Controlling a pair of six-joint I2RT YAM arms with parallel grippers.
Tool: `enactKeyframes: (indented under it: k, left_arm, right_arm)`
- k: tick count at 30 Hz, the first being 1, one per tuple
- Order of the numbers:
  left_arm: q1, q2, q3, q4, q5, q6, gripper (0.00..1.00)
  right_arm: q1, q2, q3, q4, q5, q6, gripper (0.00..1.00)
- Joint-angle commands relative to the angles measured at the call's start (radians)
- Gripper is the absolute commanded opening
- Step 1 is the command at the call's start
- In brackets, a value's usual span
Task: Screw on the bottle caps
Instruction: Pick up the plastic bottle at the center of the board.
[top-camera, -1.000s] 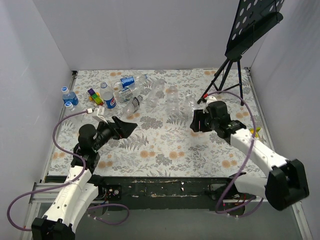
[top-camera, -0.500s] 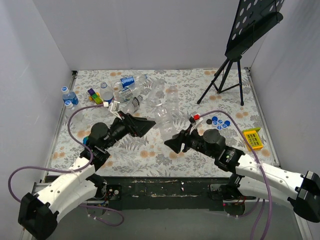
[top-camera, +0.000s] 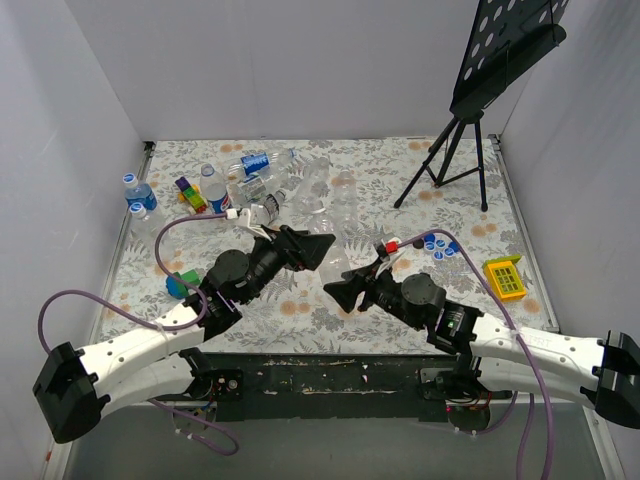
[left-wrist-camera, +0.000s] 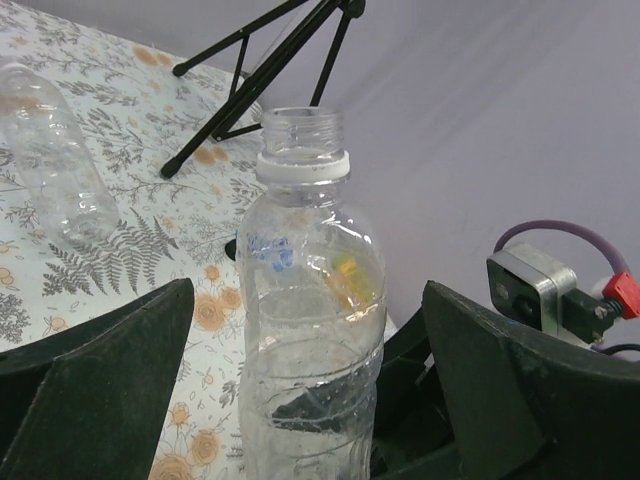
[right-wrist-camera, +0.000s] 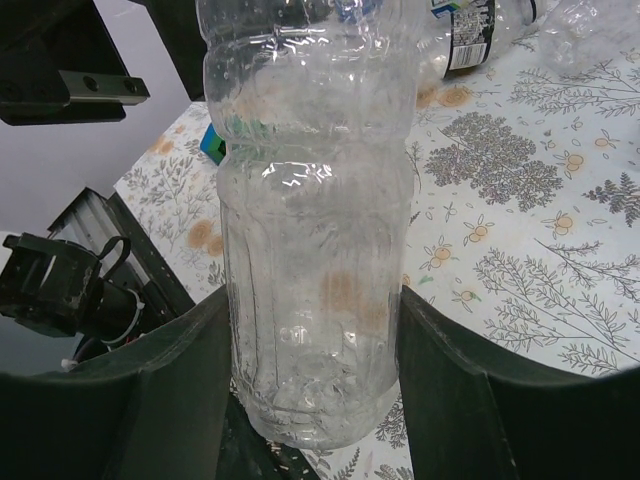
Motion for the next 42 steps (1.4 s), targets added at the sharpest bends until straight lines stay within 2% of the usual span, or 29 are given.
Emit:
enactKeyframes:
  k: [1, 16, 21, 25, 31, 34, 38, 42]
  left_arm:
    - [-0.029, 0.026, 0.048, 0.058, -0.121, 0.029, 0.98]
    - [-0.058, 0.1, 0.04, 0.096, -0.168, 0.005, 0.79]
    - [-0.059, 0.112, 0.041, 0.105, -0.152, 0.023, 0.64]
    - [-0.059, 0.117, 0.034, 0.104, -0.146, 0.038, 0.53]
    - [-0.049, 0.093, 0.021, 0.09, -0.152, 0.162, 0.49]
    - [0.038, 0.096, 0.057, -0.008, -0.047, 0.23, 0.44]
    - [0.264, 0.083, 0.069, -0.079, 0.243, 0.242, 0.39]
    - [0.419, 0.085, 0.143, -0.206, 0.449, 0.353, 0.34]
  right_arm:
    - [0.031, 0.006, 0.002, 0.08, 0.093, -0.037, 0.54]
    - [0.053, 0.033, 0.007, 0.073, 0.153, -0.074, 0.55]
    - [0.054, 0.047, 0.008, 0.069, 0.154, -0.077, 0.56]
    - [0.054, 0.055, 0.014, 0.063, 0.148, -0.083, 0.64]
    - [0.054, 0.044, 0.031, 0.005, 0.2, -0.072, 0.81]
    - [0.054, 0.047, 0.074, -0.078, 0.232, -0.062, 0.85]
    - [0.043, 0.073, 0.141, -0.222, 0.245, -0.051, 0.9]
    - [-0.074, 0.143, 0.25, -0.434, 0.139, -0.036, 0.92]
